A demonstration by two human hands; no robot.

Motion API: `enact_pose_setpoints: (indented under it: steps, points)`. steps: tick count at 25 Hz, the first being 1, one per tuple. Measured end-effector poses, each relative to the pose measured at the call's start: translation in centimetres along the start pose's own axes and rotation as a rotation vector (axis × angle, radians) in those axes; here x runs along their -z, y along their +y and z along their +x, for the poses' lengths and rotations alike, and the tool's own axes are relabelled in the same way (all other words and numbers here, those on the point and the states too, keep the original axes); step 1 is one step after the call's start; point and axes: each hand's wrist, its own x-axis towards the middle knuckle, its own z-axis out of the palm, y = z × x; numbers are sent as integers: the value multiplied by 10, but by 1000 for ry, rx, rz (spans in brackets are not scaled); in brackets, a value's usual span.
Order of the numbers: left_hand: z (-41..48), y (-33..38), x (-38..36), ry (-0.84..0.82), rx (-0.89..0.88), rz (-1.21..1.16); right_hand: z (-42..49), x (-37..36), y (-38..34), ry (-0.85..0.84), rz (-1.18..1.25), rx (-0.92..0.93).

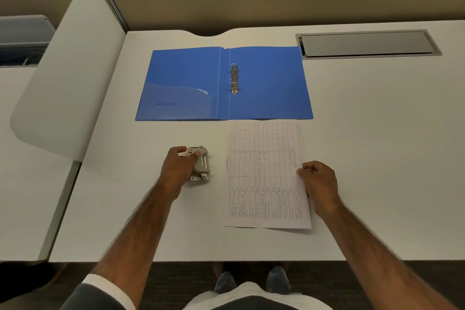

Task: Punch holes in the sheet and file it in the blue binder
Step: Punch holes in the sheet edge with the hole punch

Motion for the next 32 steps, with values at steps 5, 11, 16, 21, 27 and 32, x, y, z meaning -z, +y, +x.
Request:
enact_pose_setpoints:
  steps: [5, 11, 16, 21, 27, 32]
  points:
    - [-6, -2, -14, -115, 0, -51, -6, 5, -2, -98, 236, -78]
    - [-8, -1, -18, -138, 27, -127, -5, 14, -2, -231, 468, -178]
    - [-10, -2, -26, -168, 36, -123, -3, 16, 2, -297, 553, -232]
    - [-6, -4, -33, -16, -53, 51, -4, 8, 2, -222, 415, -191]
    - [-6, -5, -37, 141, -139, 260, -3, -3, -7, -93, 124, -83]
    - [-8, -4, -38, 191, -206, 388, -1, -11, -10, -59, -90, 23]
